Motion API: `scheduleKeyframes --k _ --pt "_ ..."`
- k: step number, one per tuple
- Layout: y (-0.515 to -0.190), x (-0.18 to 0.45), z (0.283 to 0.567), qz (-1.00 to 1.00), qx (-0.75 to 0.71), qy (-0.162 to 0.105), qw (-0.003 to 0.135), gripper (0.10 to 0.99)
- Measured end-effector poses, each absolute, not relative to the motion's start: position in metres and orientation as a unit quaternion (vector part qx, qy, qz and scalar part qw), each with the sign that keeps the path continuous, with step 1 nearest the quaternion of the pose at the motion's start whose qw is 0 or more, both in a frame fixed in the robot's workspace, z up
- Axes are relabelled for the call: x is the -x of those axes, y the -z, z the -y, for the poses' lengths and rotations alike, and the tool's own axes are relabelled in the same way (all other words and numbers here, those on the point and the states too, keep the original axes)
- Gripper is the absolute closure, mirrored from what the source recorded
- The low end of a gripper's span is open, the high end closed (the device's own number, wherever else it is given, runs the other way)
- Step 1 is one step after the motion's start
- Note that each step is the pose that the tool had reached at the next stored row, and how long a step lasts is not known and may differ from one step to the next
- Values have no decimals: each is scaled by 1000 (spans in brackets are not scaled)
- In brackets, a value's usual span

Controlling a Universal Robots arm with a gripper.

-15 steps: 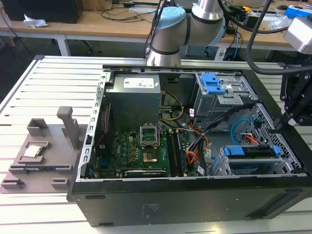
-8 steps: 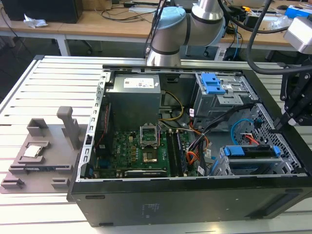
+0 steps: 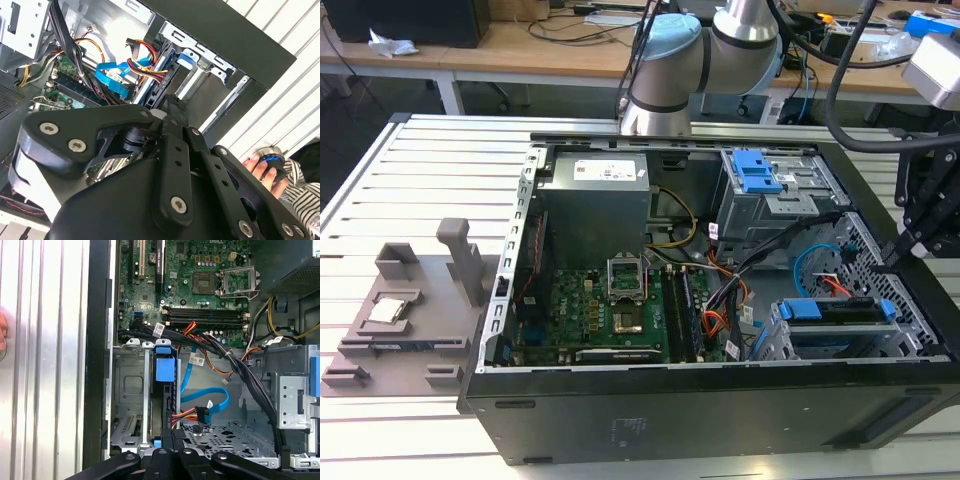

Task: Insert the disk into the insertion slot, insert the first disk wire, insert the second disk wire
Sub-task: 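Insert the second disk wire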

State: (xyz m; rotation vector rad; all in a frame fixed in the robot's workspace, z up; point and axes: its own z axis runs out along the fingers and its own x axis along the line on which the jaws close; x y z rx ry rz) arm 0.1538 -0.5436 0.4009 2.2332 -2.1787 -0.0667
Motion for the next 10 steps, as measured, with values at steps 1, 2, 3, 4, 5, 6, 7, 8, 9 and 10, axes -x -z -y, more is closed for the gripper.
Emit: scheduleKeyframes --k 1,2,3,4,5,6,7,8,9,10 --pt "-401 -154 544 698 -716 21 10 973" --pt "-401 -154 544 698 -716 21 10 851" --pt "-401 -154 544 698 -716 21 11 784" --pt "-401 -154 542 698 -716 21 11 784" --pt "-401 -154 536 698 -716 21 11 784" --pt "-401 -154 529 698 -716 21 11 784" --pt "-401 -154 522 698 -716 21 11 784" --pt "-401 -152 522 698 -716 21 11 784" --pt "-401 -150 522 698 -716 21 11 784" --pt "-401 -147 522 698 -716 21 11 784"
